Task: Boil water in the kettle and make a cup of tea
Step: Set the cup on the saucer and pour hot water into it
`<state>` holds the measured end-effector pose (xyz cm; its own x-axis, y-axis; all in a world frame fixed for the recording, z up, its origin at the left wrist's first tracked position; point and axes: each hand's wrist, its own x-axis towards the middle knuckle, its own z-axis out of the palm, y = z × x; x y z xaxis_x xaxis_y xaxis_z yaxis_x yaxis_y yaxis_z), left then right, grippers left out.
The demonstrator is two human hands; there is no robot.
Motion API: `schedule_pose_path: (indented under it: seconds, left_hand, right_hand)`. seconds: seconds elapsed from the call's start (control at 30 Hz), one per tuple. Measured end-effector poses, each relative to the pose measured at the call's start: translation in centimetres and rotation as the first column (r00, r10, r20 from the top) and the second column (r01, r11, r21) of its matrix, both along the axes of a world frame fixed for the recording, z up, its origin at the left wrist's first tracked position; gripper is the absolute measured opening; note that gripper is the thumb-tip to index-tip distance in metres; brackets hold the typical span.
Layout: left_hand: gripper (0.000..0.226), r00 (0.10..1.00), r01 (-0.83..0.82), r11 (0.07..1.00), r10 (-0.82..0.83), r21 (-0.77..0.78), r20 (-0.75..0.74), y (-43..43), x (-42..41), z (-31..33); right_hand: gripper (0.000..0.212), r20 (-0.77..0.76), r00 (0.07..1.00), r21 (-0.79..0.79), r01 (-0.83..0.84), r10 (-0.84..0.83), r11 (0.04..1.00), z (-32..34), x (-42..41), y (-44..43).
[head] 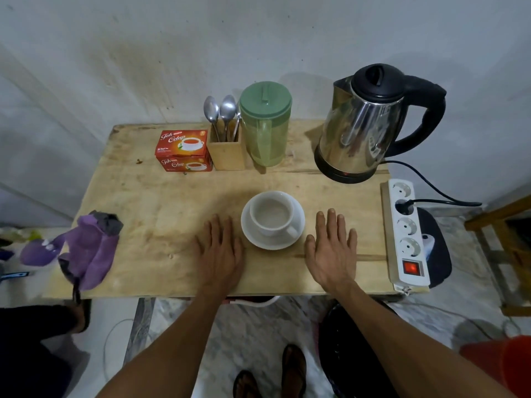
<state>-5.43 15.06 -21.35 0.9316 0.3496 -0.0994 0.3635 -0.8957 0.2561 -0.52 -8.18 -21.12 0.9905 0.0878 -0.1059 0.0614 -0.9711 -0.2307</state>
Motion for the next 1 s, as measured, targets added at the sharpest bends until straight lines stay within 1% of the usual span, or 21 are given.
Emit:
schedule_pose_path:
  seconds: [0.2, 0.4, 1.0]
  left_hand:
    - [0.069, 1.000, 0.016, 1.000, -0.016, -0.017, -0.004, 0.15, -0.11, 0.07]
    - [0.061, 1.000, 0.018, 0.999, -0.018, -0.031, -0.003, 0.02, -0.02, 0.34]
    - [0.061, 1.000, 0.020, 0.999, -0.020, -0.028, 0.013, 0.01, 0.12, 0.20]
  right_hand:
    - [0.065, -0.012, 1.000, -0.018, 0.015, -0.015, 1.000, 0.04, -0.08, 0.13]
    - [0.065, 0.001, 1.000, -0.021, 0.024, -0.024, 0.999, 0.10, 0.03, 0.23]
    - [0.066, 0.025, 0.999, -0.039, 0.036, -0.035, 0.999, -0.36, 0.06, 0.38]
